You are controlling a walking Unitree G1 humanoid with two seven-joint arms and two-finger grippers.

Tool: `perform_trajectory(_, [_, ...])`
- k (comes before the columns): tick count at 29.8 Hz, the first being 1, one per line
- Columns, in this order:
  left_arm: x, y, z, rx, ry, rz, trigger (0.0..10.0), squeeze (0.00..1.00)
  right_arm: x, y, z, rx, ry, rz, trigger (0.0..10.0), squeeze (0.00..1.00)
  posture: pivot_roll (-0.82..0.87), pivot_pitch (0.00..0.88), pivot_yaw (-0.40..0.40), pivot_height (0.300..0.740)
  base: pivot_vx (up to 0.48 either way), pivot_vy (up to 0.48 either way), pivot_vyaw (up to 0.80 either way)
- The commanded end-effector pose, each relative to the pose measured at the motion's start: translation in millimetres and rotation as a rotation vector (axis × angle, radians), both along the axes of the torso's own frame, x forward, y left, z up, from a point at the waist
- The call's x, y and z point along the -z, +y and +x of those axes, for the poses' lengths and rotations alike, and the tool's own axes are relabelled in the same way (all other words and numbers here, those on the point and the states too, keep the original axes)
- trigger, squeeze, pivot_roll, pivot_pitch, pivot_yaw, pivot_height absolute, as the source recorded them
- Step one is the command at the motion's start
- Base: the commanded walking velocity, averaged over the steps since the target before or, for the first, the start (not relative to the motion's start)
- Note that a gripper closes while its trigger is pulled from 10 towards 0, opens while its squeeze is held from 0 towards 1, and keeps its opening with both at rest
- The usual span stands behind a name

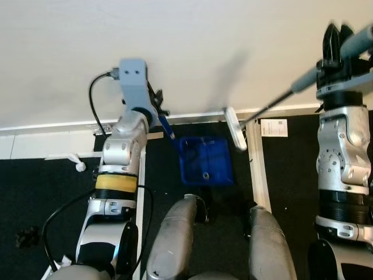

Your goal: Sweep floor

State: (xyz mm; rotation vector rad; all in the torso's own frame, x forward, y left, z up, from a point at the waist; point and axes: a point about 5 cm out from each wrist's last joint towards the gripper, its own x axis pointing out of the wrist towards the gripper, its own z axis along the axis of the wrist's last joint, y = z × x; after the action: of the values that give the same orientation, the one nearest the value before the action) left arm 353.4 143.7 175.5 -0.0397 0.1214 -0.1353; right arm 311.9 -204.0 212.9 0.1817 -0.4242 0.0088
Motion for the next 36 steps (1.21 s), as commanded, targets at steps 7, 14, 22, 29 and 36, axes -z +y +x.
perform_trajectory(7, [-15,-9.0,-0.2,0.058,-0.071,0.008,10.0,0.0,15,-1.7,-3.2,0.009,0.073,-0.003,10.0,0.0,-0.08,0.145,0.154,0.74,0.0,0.0,0.0])
perform_trajectory(14, [-12,-8.7,3.8,0.033,-0.069,0.011,10.0,0.0,11,-5.5,1.4,0.019,0.059,-0.016,10.0,0.0,-0.09,0.126,0.152,0.74,0.0,-0.17,0.0])
perform_trajectory(22, [-9,-10.5,5.6,0.033,-0.063,0.018,10.0,0.0,13,-5.9,1.6,0.024,0.065,-0.021,10.0,0.0,-0.1,0.116,0.153,0.74,0.0,-0.442,0.0])
perform_trajectory(29, [-7,-12.6,7.1,0.036,-0.061,0.017,10.0,0.0,13,-7.7,2.3,0.029,0.065,-0.026,10.0,0.0,-0.1,0.111,0.154,0.74,0.0,-0.441,0.0])
perform_trajectory(36, [-3,-10.1,8.6,0.026,-0.045,0.035,10.0,0.0,15,-7.3,2.8,0.024,0.069,-0.029,10.0,0.0,-0.11,0.104,0.153,0.74,0.0,-0.048,0.0])
